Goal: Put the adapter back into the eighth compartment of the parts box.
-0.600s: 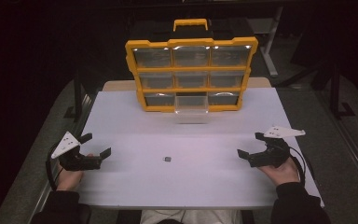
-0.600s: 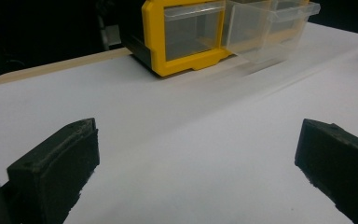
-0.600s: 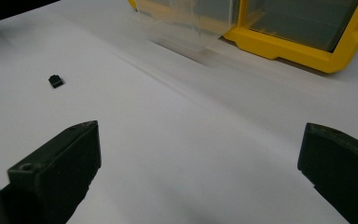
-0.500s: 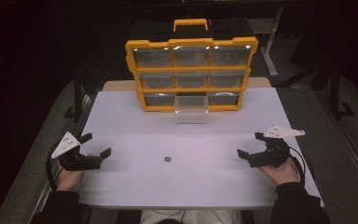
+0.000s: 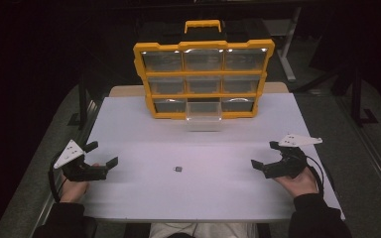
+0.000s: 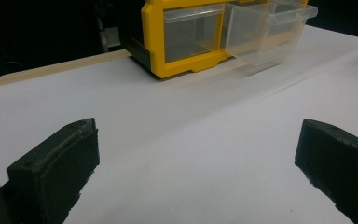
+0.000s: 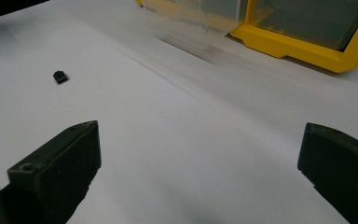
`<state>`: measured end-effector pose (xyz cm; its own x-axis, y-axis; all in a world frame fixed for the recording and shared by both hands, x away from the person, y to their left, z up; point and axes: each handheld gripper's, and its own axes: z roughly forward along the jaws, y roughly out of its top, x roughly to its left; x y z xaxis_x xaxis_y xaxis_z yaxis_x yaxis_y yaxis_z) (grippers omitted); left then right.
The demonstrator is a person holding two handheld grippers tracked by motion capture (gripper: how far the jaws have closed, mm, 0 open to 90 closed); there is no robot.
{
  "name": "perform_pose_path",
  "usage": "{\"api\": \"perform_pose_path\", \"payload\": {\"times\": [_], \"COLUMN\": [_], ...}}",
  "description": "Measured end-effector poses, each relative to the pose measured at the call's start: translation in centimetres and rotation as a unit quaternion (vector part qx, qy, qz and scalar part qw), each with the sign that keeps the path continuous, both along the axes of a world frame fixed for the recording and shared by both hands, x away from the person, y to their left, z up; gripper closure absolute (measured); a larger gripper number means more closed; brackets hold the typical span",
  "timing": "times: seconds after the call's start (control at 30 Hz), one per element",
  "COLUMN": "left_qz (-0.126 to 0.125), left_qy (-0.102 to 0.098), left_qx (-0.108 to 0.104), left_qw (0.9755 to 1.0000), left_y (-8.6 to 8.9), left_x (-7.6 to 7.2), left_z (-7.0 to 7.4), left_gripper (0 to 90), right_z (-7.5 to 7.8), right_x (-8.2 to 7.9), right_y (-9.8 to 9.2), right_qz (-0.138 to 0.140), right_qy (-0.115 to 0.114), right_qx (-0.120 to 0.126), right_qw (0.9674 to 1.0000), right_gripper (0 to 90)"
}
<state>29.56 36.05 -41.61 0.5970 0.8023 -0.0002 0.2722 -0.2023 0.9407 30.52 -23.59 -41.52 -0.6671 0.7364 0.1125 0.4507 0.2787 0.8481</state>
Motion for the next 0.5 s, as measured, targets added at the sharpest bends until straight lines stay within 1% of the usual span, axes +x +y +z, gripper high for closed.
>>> {"api": "perform_pose_path", "payload": {"times": [0.2, 0.5], "left_qz": [-0.003, 0.000], "left_qy": [0.001, 0.002], "left_qx": [0.001, 0.000], "left_qw": [1.0000, 1.0000], "left_y": [-0.06, 0.05], "left_x": [0.01, -0.03], "left_z": [-0.05, -0.02], "left_gripper": [0.0, 0.0], "right_z": [0.01, 0.46], "right_x": [0.07, 0.14], "right_y": [0.34, 0.94], "right_qz": [0.004, 0.017], "right_qy": [0.005, 0.001], "right_qx": [-0.005, -0.010], "right_qw": [1.0000, 0.9998], "right_gripper": [0.0, 0.0]}}
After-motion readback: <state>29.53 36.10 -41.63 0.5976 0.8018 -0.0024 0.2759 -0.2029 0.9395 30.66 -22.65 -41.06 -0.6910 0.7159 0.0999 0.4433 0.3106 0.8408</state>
